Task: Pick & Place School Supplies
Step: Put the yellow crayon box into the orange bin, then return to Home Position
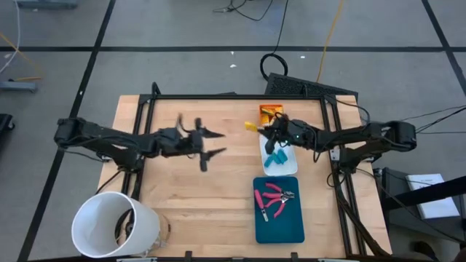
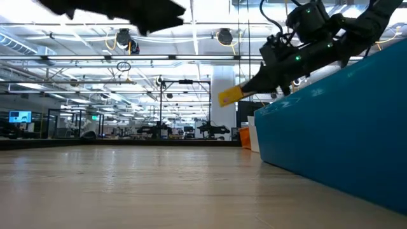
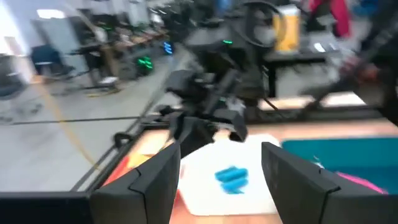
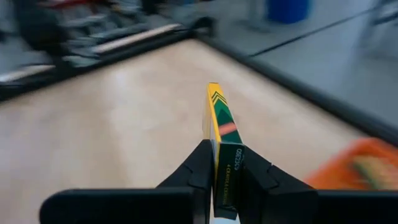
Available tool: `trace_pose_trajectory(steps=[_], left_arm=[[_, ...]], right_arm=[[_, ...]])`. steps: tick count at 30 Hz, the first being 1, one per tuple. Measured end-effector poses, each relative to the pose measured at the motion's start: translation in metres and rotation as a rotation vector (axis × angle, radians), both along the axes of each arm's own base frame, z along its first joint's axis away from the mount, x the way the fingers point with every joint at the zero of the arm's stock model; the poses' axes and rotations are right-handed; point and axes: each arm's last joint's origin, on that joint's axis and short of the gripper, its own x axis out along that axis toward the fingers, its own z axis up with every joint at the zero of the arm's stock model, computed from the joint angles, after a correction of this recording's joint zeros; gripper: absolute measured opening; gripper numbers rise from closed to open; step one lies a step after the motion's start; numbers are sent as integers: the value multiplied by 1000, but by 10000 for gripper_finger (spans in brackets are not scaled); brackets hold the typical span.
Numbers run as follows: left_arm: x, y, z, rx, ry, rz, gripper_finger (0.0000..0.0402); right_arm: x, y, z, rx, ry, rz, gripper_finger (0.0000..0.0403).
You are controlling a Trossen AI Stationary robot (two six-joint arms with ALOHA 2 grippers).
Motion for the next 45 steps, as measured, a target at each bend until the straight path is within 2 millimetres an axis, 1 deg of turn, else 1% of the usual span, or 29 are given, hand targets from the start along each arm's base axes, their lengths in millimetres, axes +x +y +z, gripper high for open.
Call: trace_pose_trajectory(steps=[4, 7, 10, 13, 18, 23, 28, 36, 40, 43, 45], left_arm=[[-25, 10, -14, -51, -56, 92, 230], [-40, 14, -17, -75, -93, 136, 230], [-52, 17, -20, -89, -109, 166, 230], [-58, 17, -23, -93, -113, 176, 230], [-61, 18, -26, -102, -111, 187, 230], [-61, 18, -26, -106, -111, 187, 230], [-61, 18, -26, -109, -111, 187, 230], [-61, 18, -26, -110, -111, 187, 230], [-61, 18, -26, -134, -117, 188, 230], [-64, 17, -24, -135, -126, 183, 230], [-68, 15, -19, -140, -148, 174, 230]], right_arm=[[-12, -4, 8, -127, 82, -185, 31], [-21, -10, 5, -192, 196, -338, 28], [-25, -16, 0, -163, 239, -373, 27], [-25, -21, -7, -130, 264, -373, 32], [-25, -33, -17, -86, 281, -409, 33], [-22, -38, -26, -67, 298, -407, 42], [-22, -38, -27, -66, 304, -408, 78], [-22, -37, -26, -67, 296, -405, 159], [-24, -36, -19, -84, 279, -400, 186], [-30, -31, -8, -90, 267, -376, 196], [-35, -25, 1, -78, 250, -325, 198]])
